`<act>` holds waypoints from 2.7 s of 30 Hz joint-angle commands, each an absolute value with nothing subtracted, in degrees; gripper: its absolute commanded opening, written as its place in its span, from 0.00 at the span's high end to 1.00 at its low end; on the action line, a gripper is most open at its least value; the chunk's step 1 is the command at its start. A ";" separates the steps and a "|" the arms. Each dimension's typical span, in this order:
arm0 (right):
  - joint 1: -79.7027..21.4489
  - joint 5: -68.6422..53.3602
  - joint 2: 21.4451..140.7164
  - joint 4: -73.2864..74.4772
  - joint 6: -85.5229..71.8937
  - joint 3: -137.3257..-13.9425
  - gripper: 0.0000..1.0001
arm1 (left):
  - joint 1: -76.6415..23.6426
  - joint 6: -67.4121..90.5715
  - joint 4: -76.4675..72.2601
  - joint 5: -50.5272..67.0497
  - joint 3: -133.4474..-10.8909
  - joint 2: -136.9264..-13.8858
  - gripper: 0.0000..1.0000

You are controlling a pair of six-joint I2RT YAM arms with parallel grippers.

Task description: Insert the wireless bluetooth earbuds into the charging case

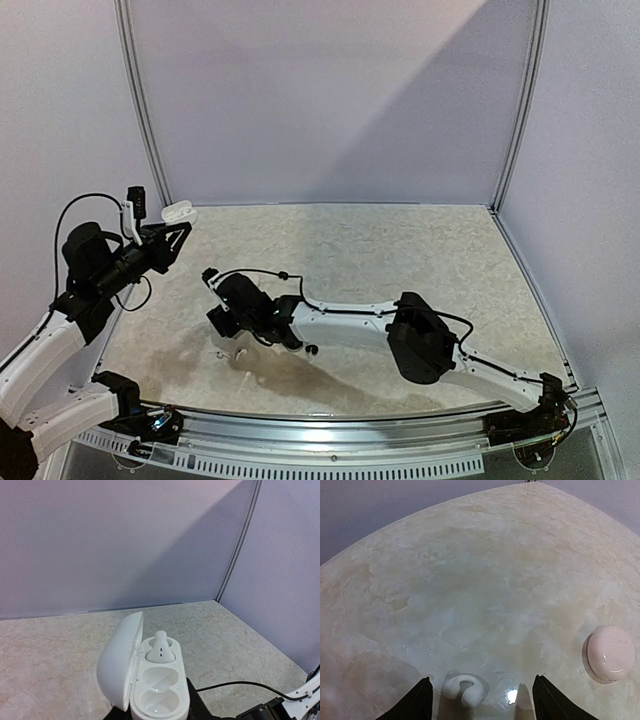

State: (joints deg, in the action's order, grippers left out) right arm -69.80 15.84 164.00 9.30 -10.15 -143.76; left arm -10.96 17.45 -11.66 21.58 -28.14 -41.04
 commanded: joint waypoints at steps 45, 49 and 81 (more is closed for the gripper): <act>-70.00 17.70 159.00 5.34 -5.53 -133.60 0.78 | -10.02 16.81 -12.45 20.36 -25.96 -40.31 1.00; -69.96 18.36 155.65 5.26 -5.93 -128.99 0.79 | -9.96 16.79 -12.38 20.71 -26.17 -40.01 1.00; -66.53 34.50 98.05 30.52 -54.69 -58.47 0.89 | -22.06 12.20 -19.07 37.36 -23.73 -43.68 1.00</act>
State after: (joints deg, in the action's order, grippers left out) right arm -65.49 33.61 100.66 22.70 -41.69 -61.28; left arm -20.47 13.47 -16.32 36.88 -24.56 -42.68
